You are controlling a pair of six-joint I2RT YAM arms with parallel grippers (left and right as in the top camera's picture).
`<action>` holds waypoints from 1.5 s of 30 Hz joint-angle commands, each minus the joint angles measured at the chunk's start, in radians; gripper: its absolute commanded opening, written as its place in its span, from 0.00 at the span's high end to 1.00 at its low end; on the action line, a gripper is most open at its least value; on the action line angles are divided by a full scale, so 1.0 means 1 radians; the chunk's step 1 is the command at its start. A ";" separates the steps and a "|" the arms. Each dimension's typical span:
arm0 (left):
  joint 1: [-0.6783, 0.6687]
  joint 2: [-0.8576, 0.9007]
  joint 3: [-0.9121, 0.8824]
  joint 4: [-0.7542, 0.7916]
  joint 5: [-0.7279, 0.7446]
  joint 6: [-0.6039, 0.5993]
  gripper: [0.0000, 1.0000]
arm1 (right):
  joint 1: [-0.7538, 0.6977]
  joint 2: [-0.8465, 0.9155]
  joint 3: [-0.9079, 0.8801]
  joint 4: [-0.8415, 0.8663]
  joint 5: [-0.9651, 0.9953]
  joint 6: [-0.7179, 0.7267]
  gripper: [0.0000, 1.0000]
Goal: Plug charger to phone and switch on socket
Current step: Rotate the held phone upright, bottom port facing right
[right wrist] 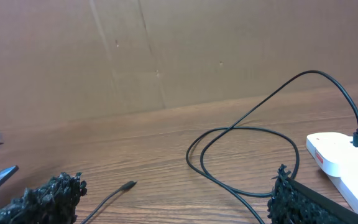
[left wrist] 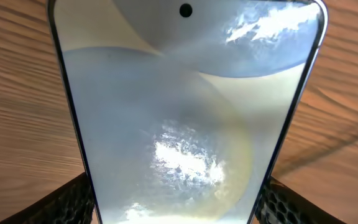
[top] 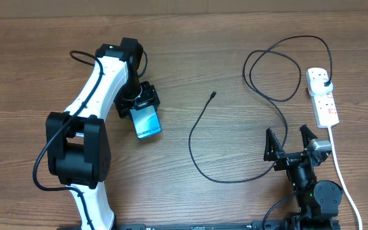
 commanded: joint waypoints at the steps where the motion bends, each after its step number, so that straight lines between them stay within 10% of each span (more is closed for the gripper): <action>1: 0.006 -0.006 0.028 -0.010 0.185 0.024 0.23 | 0.004 -0.011 -0.011 0.004 0.010 -0.002 0.00; 24: 0.006 -0.006 0.028 -0.041 0.712 0.005 0.31 | 0.004 -0.011 -0.011 0.003 0.010 -0.002 0.00; 45: 0.006 -0.006 0.028 -0.034 1.054 -0.494 0.29 | 0.004 -0.011 -0.011 0.004 0.010 -0.002 0.00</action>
